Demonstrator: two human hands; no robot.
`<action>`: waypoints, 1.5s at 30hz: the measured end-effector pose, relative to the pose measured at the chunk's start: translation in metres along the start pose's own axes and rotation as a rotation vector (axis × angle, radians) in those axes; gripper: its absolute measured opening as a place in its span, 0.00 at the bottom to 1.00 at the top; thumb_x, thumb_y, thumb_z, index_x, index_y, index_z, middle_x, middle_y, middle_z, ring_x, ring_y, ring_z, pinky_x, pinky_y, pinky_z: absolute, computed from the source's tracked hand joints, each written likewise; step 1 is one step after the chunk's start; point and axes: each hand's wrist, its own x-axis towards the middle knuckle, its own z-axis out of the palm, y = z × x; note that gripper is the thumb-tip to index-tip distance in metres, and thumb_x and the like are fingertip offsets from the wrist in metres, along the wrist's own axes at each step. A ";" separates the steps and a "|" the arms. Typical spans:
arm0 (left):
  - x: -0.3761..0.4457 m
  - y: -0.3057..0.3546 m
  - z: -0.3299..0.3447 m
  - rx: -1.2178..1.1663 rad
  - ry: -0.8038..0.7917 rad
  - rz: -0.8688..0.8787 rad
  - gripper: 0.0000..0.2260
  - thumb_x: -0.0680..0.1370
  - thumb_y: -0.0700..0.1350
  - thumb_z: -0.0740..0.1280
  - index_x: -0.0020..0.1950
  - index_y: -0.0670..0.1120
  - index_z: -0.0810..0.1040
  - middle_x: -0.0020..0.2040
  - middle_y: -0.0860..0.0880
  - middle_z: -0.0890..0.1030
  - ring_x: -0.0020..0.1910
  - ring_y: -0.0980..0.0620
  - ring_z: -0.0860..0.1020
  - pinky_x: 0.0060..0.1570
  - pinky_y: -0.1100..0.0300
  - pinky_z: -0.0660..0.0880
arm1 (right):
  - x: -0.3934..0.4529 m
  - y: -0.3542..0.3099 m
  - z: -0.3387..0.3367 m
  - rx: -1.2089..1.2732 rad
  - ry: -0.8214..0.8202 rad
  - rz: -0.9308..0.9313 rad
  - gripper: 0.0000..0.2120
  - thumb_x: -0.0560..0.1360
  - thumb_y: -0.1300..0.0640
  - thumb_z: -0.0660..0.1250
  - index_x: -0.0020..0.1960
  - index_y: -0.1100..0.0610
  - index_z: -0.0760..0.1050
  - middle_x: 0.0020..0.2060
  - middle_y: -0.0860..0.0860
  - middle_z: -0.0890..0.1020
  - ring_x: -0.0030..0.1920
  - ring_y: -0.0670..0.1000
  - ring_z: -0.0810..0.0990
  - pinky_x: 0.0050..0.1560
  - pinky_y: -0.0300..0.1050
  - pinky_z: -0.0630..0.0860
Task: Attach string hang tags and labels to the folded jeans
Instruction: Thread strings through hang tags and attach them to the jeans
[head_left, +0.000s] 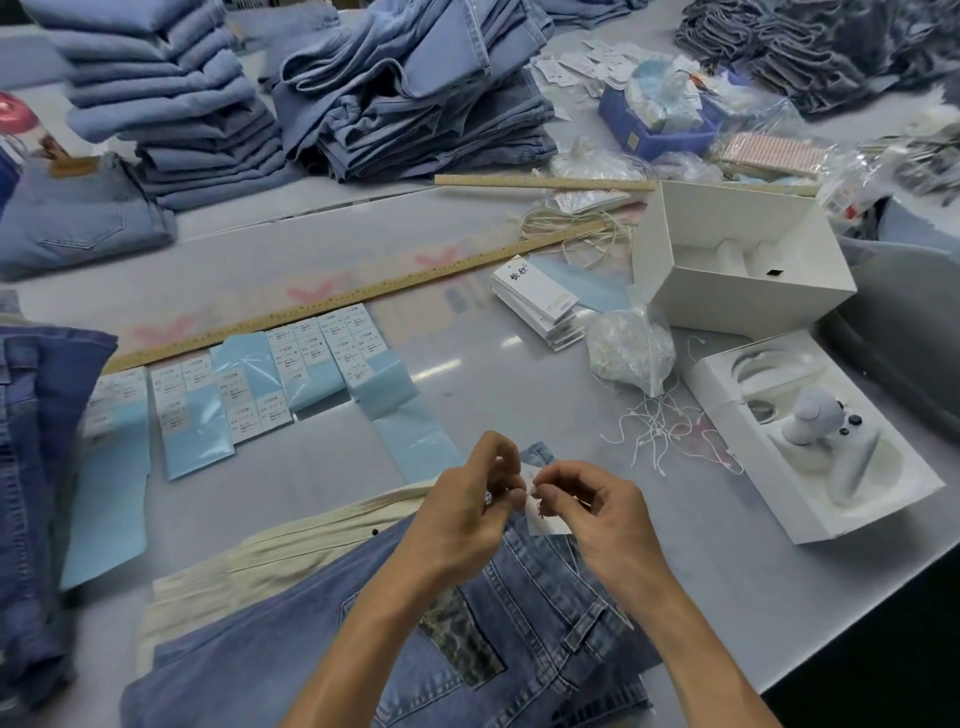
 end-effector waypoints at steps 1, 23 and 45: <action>0.000 0.000 0.000 0.001 0.004 0.006 0.21 0.80 0.39 0.69 0.53 0.63 0.63 0.45 0.55 0.83 0.42 0.58 0.79 0.38 0.70 0.71 | 0.001 -0.001 -0.002 -0.013 -0.018 -0.004 0.11 0.77 0.61 0.72 0.47 0.44 0.84 0.43 0.48 0.86 0.45 0.50 0.85 0.49 0.40 0.81; -0.005 -0.007 0.001 -0.055 0.035 -0.018 0.17 0.81 0.43 0.69 0.55 0.61 0.64 0.45 0.54 0.82 0.40 0.53 0.79 0.38 0.66 0.73 | 0.002 0.002 0.003 -0.058 -0.071 -0.010 0.11 0.78 0.60 0.72 0.49 0.43 0.82 0.45 0.45 0.85 0.46 0.48 0.84 0.48 0.38 0.80; -0.001 -0.007 0.002 -0.106 0.034 -0.004 0.15 0.80 0.40 0.71 0.52 0.57 0.67 0.43 0.53 0.83 0.38 0.54 0.80 0.37 0.67 0.73 | 0.000 -0.001 0.005 -0.023 -0.043 0.009 0.13 0.77 0.62 0.72 0.47 0.43 0.82 0.43 0.46 0.85 0.44 0.46 0.84 0.48 0.35 0.78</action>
